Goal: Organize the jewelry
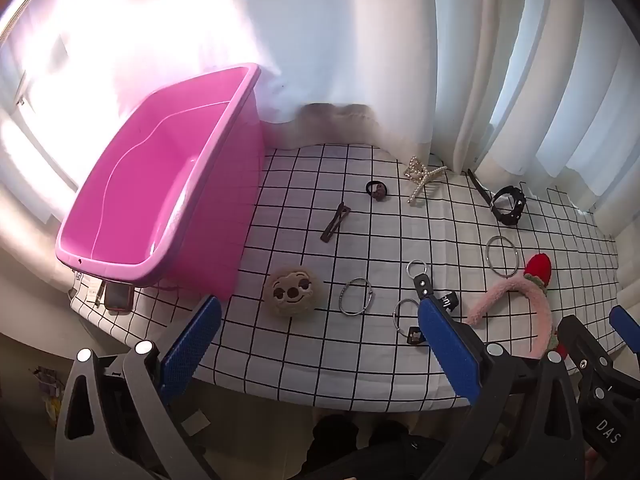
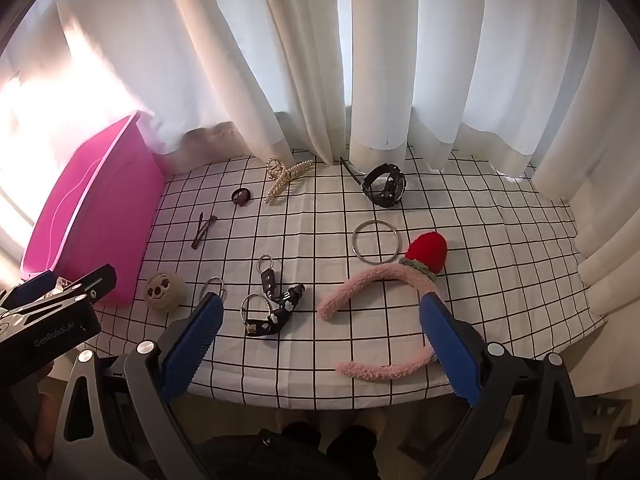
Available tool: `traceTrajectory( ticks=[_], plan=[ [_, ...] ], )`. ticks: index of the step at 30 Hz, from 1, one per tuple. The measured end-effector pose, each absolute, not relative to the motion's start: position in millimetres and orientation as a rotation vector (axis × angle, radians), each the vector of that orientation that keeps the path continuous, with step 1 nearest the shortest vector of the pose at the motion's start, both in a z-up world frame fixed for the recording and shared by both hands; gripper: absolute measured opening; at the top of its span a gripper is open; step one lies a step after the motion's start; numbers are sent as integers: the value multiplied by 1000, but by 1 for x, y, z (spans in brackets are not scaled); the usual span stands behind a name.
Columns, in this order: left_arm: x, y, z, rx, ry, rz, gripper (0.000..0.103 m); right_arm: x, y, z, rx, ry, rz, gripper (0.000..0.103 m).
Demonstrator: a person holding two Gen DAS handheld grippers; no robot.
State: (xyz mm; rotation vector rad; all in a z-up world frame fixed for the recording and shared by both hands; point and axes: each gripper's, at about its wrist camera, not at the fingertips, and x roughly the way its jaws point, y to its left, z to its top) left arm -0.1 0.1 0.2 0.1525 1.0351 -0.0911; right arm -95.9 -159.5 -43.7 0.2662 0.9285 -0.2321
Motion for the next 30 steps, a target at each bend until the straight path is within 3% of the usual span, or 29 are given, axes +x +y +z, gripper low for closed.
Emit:
traceTrajectory(
  ticks=[30],
  plan=[
    [-1, 0, -1, 158, 1039, -89, 97, -96, -160, -44, 268, 931, -232, 94]
  ],
)
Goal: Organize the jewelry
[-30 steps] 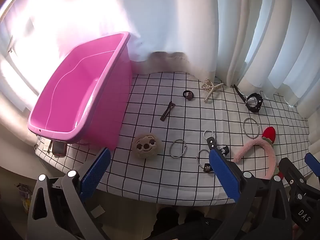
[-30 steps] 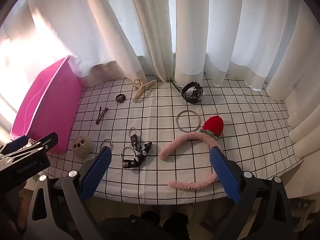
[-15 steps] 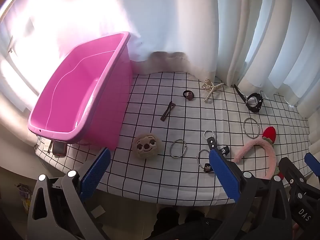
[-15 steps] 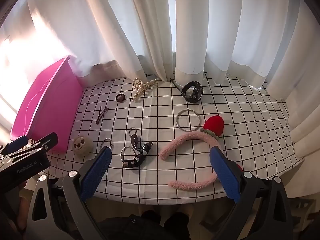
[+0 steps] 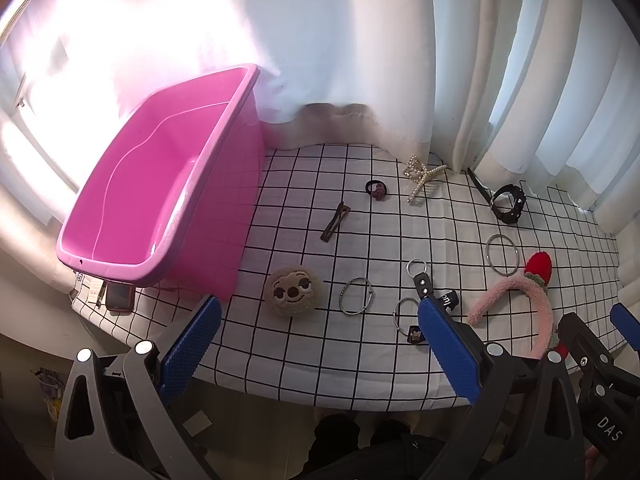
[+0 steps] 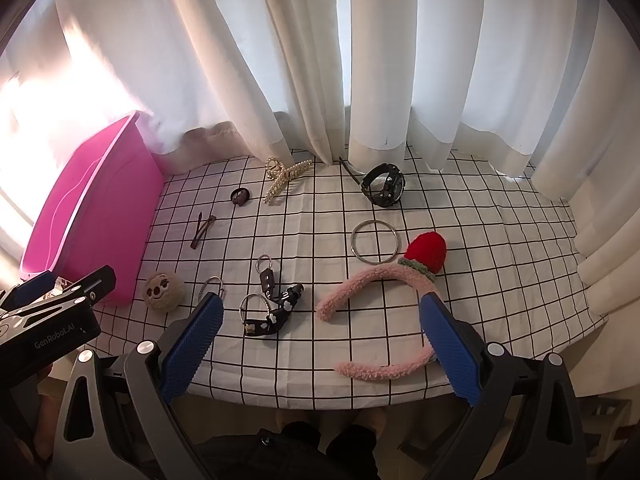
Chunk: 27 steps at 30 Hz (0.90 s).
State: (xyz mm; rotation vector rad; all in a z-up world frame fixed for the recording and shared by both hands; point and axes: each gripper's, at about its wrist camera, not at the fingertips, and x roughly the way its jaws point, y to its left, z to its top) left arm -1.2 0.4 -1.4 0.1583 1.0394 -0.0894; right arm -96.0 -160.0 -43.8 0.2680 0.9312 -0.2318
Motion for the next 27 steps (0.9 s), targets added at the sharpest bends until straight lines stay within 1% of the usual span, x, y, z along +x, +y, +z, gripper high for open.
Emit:
traceTrajectory(
  ticks=[27],
  plan=[
    [-6, 4, 2, 154, 1033, -86, 97, -98, -158, -41, 261, 925, -232, 94]
  ],
)
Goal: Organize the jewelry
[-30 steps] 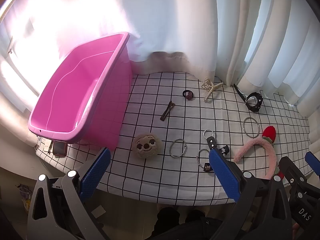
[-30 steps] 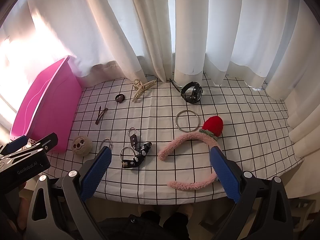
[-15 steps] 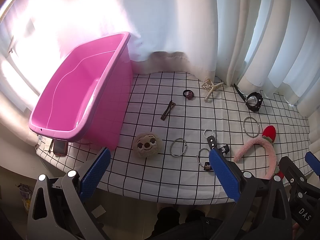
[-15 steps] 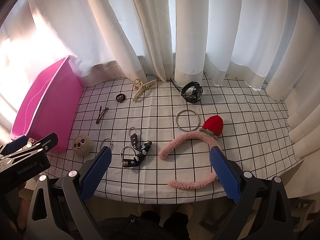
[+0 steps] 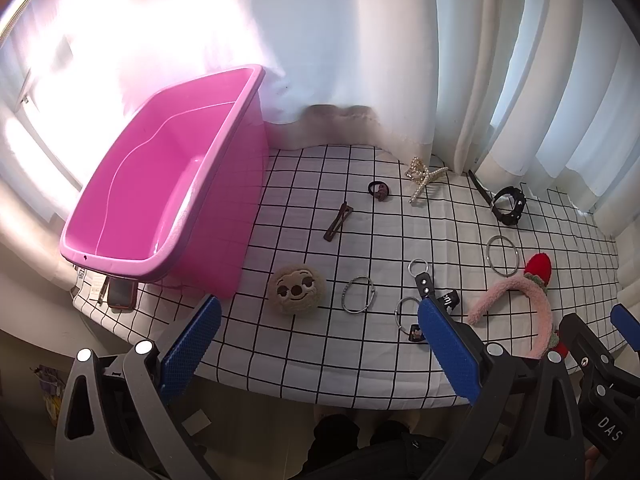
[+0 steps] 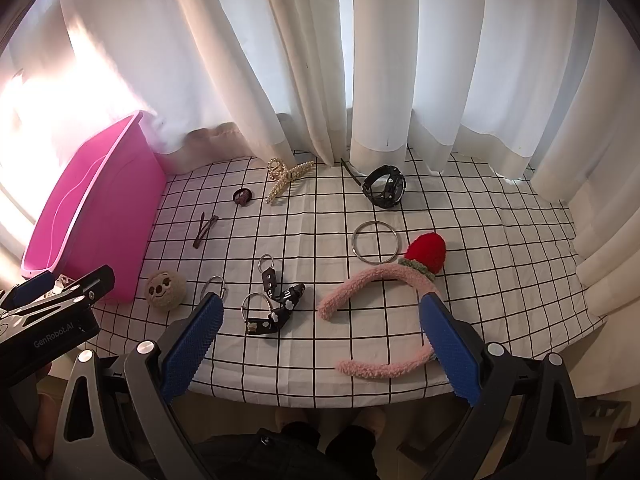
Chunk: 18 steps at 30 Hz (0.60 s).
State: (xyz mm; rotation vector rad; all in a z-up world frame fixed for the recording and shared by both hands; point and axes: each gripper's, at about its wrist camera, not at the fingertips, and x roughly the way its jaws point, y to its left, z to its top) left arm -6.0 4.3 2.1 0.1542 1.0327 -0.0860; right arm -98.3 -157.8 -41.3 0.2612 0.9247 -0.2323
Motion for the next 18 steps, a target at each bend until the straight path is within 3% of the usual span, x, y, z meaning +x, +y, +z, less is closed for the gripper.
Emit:
traceTrajectory(
  ticks=[18],
  plan=[
    [-5, 7, -24, 130, 1081, -107, 97, -111, -185, -64, 340, 955, -231, 94]
  ],
)
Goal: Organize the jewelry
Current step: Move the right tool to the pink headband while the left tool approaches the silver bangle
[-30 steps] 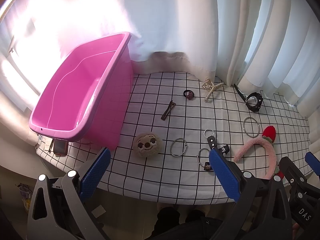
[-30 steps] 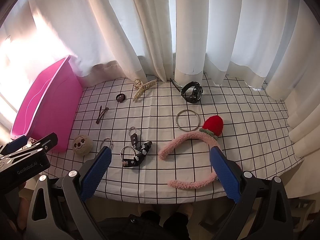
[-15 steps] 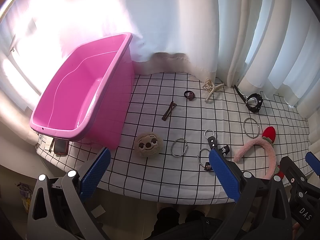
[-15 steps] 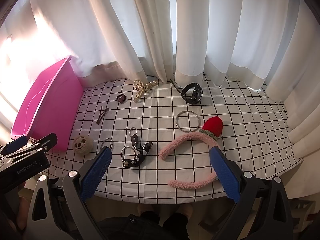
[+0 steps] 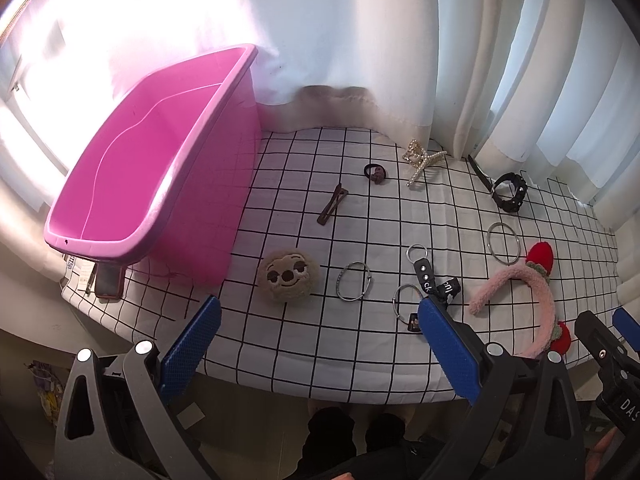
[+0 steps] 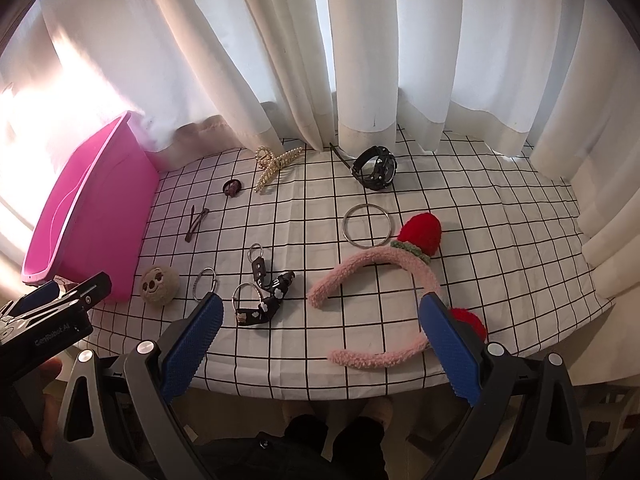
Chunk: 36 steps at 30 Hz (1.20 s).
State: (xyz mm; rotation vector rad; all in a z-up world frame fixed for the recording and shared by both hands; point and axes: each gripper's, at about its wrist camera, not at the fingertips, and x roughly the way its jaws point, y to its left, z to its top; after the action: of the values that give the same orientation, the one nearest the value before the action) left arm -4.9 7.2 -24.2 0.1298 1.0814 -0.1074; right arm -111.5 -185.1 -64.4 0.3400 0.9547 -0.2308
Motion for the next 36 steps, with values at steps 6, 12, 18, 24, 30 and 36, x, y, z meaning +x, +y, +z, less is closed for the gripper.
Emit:
traceTrajectory(
  ticks=[6, 12, 18, 24, 30, 36],
  plan=[
    [-9, 3, -67, 128, 1127, -128, 97, -138, -214, -93, 346, 910, -248, 94],
    [-17, -12, -104, 155, 1112, -189, 97, -161, -250, -127, 340, 899, -282, 94],
    [-8, -16, -133, 100, 1109, -183, 97, -165, -280, -169, 312, 970, -361, 94],
    [6, -19, -153, 59, 1109, -152, 97, -154, -295, -200, 336, 1017, -341, 94],
    [14, -24, -169, 60, 1099, -133, 97, -131, -295, -214, 289, 1028, -325, 94],
    [24, -21, -182, 63, 1083, -100, 97, -117, -295, -227, 268, 1037, -312, 94]
  ],
)
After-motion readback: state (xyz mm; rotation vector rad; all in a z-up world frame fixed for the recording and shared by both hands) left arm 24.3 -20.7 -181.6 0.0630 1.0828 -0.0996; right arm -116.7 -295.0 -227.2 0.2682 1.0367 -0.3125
